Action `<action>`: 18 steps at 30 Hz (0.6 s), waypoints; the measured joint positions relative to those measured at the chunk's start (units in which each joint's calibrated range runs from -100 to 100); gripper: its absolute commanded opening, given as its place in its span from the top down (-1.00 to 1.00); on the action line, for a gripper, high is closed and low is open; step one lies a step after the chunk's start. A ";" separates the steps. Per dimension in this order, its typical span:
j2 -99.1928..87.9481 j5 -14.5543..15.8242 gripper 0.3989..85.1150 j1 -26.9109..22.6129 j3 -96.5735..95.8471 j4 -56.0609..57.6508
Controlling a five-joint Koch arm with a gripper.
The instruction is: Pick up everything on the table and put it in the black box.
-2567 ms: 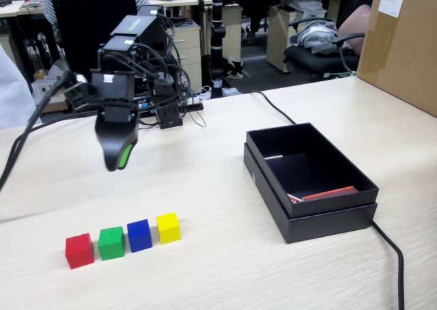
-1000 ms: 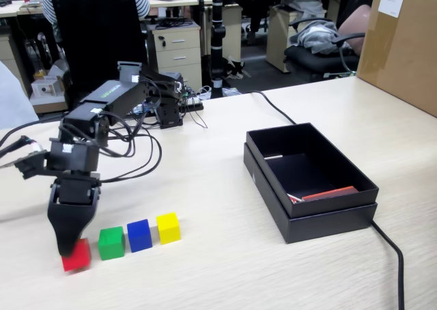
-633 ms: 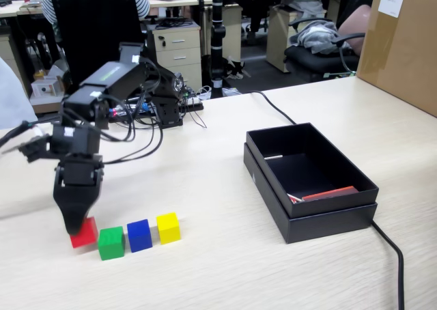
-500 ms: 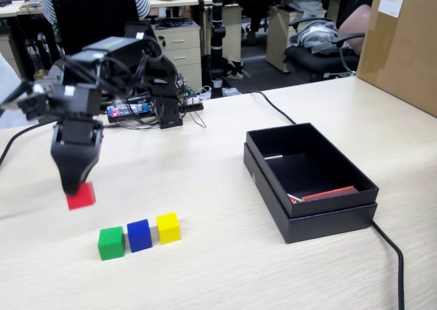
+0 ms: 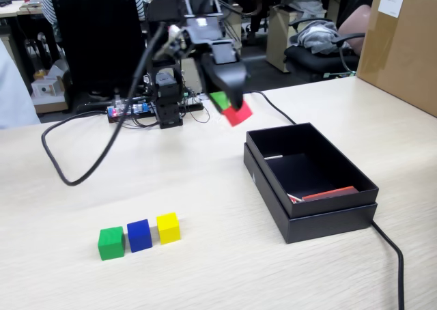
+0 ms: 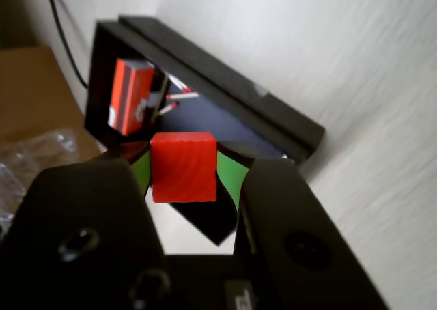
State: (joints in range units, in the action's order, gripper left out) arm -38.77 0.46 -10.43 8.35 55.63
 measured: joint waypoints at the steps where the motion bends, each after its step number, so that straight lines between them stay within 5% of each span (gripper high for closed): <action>1: 2.33 0.98 0.79 -1.27 0.09 0.00; 3: 21.75 4.69 0.78 -5.67 9.95 0.08; 15: 57.35 7.96 0.75 -8.79 26.93 0.15; 18: 58.51 8.45 0.35 -8.89 27.11 0.15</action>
State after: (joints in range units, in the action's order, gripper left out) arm 19.74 8.91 -19.32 35.46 55.79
